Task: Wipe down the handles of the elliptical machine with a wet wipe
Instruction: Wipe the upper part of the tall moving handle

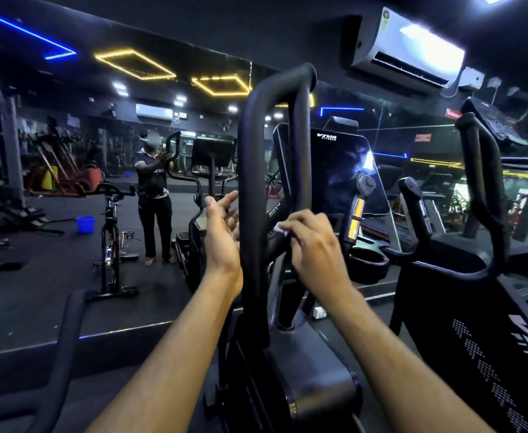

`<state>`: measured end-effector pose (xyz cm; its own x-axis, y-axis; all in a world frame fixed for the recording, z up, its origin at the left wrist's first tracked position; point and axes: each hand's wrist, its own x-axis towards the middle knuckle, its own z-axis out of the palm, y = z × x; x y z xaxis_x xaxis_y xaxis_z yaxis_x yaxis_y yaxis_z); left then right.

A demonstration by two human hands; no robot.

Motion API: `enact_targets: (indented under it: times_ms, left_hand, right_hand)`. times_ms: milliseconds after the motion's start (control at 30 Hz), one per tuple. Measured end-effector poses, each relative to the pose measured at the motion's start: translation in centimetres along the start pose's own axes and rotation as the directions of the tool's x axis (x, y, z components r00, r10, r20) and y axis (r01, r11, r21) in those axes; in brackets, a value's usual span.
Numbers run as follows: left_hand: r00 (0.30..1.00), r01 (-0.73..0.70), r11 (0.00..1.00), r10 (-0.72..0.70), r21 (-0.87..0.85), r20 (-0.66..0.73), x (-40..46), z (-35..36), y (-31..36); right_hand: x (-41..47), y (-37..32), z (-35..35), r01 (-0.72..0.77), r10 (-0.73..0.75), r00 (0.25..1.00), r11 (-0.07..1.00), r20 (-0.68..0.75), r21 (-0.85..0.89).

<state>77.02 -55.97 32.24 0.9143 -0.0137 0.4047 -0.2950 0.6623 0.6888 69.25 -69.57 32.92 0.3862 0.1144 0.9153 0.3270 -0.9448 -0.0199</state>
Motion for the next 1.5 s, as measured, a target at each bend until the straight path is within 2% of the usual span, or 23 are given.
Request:
enact_targets:
  times_ms: [100,200,267,333,467,567,633,800,933,1067,1133,1233,1267,1333,1400,1433,1500]
  left_hand:
    - [0.999,0.040,0.998,-0.039,-0.048,0.014,-0.6,-0.2,0.3]
    - [0.998,0.058,0.998,-0.057,-0.022,0.041,-1.2,-0.6,0.2]
    - [0.995,0.075,0.997,-0.074,-0.004,0.072,-2.1,-1.0,-0.1]
    - [0.989,0.116,0.993,-0.117,0.012,0.091,-3.1,-1.5,-0.4]
    - [0.958,0.259,0.965,-0.262,0.041,0.117,-5.3,-2.8,-1.1]
    - [0.919,0.359,0.932,-0.362,0.043,0.155,-7.2,-3.8,-2.2]
    - [0.908,0.392,0.918,-0.397,0.061,0.136,-8.0,-4.2,-2.8]
    - [0.922,0.375,0.926,-0.377,0.041,0.088,-8.4,-4.4,-3.4]
    - [0.932,0.358,0.932,-0.360,0.063,0.039,-8.9,-4.1,-3.5]
    - [0.930,0.367,0.927,-0.367,0.080,-0.017,-8.8,-4.2,-3.8]
    - [0.932,0.363,0.931,-0.362,0.035,-0.022,-9.0,-3.8,-3.6]
    - [0.940,0.339,0.940,-0.340,-0.022,-0.033,-9.2,-3.6,-3.6]
    - [0.946,0.322,0.947,-0.321,0.013,-0.044,-9.3,-3.5,-3.5]
    - [0.966,0.255,0.958,-0.247,0.128,-0.080,-10.1,-3.1,-3.5]
    - [0.990,0.095,0.954,-0.062,0.285,-0.124,-11.7,-3.1,-4.0]
    - [0.986,-0.023,0.909,0.090,0.416,-0.142,-12.7,-3.3,-4.4]
    - [0.925,-0.201,0.746,0.358,0.635,-0.127,-15.1,-3.9,-5.0]
  right_hand:
    - [-2.1,-2.4,1.0,-0.095,0.108,0.992,0.983,-0.073,0.159]
    - [-3.6,-4.8,1.8,-0.180,0.240,0.958,0.929,-0.157,0.323]
    - [-4.5,-5.9,2.2,-0.194,0.277,0.944,0.905,-0.177,0.379]
    - [-5.6,-6.4,2.4,-0.157,0.231,0.962,0.905,-0.148,0.395]
    - [-7.6,-5.8,2.1,-0.012,0.028,0.999,0.941,-0.041,0.338]
    - [-7.6,-4.6,0.9,0.006,-0.030,0.998,0.931,0.061,0.364]
    - [-6.6,-4.0,-0.1,0.001,-0.027,0.997,0.930,0.067,0.368]
    - [-3.7,-4.3,0.6,0.132,-0.136,0.991,0.966,0.003,0.221]
    - [-4.3,-4.6,1.5,0.210,-0.222,0.973,0.965,0.064,0.155]
    - [-6.2,-3.5,0.8,0.263,-0.312,0.926,0.937,0.213,0.229]
    - [-6.6,-2.7,0.4,0.202,-0.303,0.916,0.914,0.262,0.351]
    - [-7.0,-1.5,-0.8,-0.029,-0.167,0.942,0.825,0.292,0.565]
    - [-7.3,-1.2,-1.4,-0.132,-0.086,0.949,0.765,0.303,0.630]
    - [-8.1,-0.7,-2.1,-0.353,0.092,0.925,0.567,0.369,0.744]
    - [-9.0,-0.6,-2.0,-0.496,0.206,0.868,0.362,0.451,0.789]
    - [-9.5,-0.6,-1.9,-0.540,0.235,0.840,0.277,0.489,0.795]
    - [-10.5,-0.7,-1.5,-0.595,0.263,0.793,0.137,0.550,0.792]
